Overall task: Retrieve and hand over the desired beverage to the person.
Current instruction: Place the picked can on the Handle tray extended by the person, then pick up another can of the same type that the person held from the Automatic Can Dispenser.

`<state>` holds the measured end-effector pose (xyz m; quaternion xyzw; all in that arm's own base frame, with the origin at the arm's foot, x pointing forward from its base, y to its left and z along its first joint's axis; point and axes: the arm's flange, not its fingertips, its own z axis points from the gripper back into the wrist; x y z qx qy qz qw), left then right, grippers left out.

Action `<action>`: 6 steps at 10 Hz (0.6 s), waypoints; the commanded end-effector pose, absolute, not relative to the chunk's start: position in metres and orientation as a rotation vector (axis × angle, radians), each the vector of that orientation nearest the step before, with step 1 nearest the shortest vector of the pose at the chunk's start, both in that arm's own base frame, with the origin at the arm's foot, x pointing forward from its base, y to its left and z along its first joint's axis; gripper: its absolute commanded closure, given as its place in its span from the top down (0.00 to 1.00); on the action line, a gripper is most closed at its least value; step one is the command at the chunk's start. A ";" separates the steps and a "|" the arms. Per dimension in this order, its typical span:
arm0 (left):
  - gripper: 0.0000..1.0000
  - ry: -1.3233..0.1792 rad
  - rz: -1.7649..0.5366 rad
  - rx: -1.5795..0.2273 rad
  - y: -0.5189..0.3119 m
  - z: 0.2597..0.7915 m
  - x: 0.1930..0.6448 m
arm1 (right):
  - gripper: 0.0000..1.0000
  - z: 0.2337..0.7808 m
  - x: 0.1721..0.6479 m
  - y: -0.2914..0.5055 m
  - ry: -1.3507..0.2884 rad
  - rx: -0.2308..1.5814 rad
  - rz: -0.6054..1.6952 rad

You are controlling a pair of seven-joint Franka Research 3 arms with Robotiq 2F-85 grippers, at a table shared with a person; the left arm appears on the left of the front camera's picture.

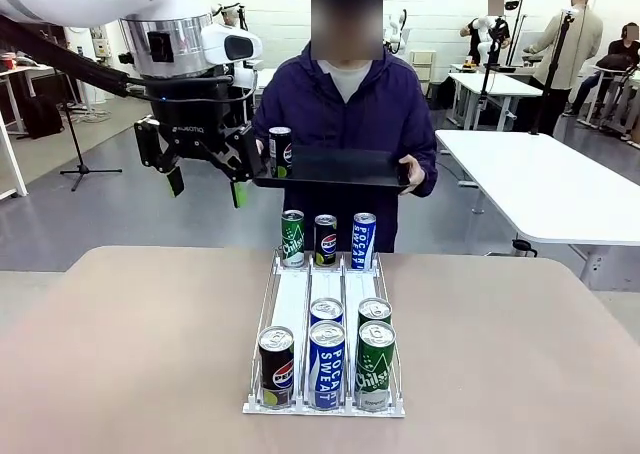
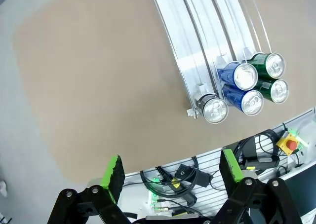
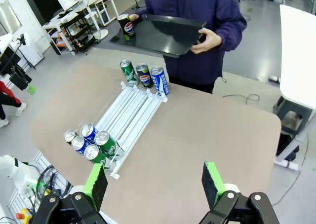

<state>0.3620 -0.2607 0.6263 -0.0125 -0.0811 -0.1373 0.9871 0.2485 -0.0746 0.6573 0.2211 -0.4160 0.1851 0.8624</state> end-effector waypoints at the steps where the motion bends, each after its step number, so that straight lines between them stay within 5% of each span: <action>1: 1.00 -0.192 -0.283 -0.029 -0.264 0.633 0.357 | 1.00 0.657 0.250 -0.074 -0.876 0.481 0.396; 6: 1.00 -0.192 -0.283 -0.029 -0.264 0.633 0.357 | 1.00 0.657 0.250 -0.074 -0.876 0.481 0.396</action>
